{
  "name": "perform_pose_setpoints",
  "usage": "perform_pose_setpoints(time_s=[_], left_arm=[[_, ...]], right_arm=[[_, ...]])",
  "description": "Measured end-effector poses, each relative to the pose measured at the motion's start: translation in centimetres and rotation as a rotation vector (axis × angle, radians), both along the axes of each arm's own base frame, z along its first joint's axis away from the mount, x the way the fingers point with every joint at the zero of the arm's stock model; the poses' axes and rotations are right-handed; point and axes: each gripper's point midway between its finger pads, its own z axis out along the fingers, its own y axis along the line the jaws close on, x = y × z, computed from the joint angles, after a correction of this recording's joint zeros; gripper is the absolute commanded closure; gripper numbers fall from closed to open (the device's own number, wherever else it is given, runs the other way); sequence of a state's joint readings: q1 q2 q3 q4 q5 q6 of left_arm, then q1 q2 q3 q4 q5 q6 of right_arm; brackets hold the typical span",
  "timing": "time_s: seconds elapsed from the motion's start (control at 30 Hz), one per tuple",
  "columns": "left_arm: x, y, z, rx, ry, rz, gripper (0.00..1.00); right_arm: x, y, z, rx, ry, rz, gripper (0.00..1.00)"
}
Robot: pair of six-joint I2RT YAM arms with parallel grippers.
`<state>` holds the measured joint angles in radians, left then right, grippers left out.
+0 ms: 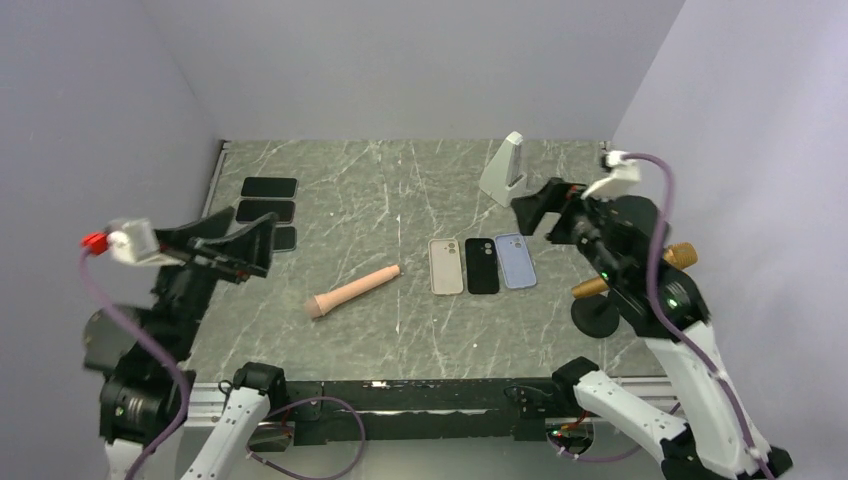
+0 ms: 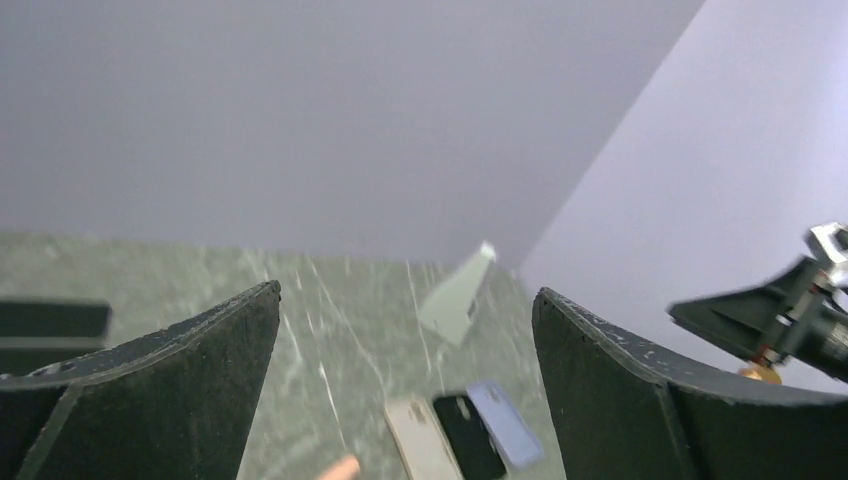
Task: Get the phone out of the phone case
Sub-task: Reset both arms
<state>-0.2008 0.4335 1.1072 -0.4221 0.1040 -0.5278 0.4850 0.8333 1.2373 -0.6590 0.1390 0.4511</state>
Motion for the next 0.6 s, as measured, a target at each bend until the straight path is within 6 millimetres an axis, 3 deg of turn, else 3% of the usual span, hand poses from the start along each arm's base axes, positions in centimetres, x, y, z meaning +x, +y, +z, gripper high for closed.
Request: perform_pose_setpoints(time_s=[0.2, 0.33, 0.5, 0.6], left_arm=[[-4.8, 3.5, 6.4, 0.019, -0.25, 0.152, 0.01], [-6.5, 5.0, 8.3, 0.024, -0.321, 0.222, 0.01], [-6.2, 5.6, 8.1, 0.026, -0.312, 0.26, 0.01], [-6.0, 5.6, 7.7, 0.031, -0.304, 0.26, 0.01]], right_arm=[[-4.1, -4.5, 7.9, 0.033, -0.234, -0.094, 0.0], [-6.8, -6.5, 11.8, 0.058, -0.358, -0.117, 0.0], [-8.3, -7.5, 13.3, 0.064, -0.438, -0.122, 0.0], [-8.7, -7.8, 13.2, 0.054, -0.465, -0.123, 0.0]])
